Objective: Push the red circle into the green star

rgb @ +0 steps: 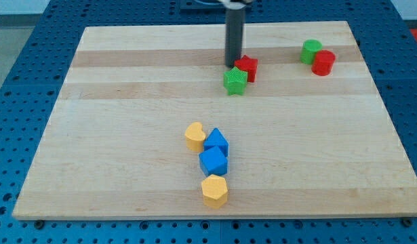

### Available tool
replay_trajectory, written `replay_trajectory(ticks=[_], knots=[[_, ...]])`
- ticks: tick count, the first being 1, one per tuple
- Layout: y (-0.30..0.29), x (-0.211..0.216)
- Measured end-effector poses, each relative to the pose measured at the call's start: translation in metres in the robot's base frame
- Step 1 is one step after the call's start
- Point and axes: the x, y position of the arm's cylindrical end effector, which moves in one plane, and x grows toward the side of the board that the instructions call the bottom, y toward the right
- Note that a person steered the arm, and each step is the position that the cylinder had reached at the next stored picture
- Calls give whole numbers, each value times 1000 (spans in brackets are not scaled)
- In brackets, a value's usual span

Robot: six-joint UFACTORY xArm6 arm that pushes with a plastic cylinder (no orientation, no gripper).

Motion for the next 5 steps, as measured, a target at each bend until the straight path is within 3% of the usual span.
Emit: replay_trajectory(ticks=[1, 2, 3, 4, 5], knots=[[-20, 14], [9, -34], [55, -121], [88, -138], [197, -124]])
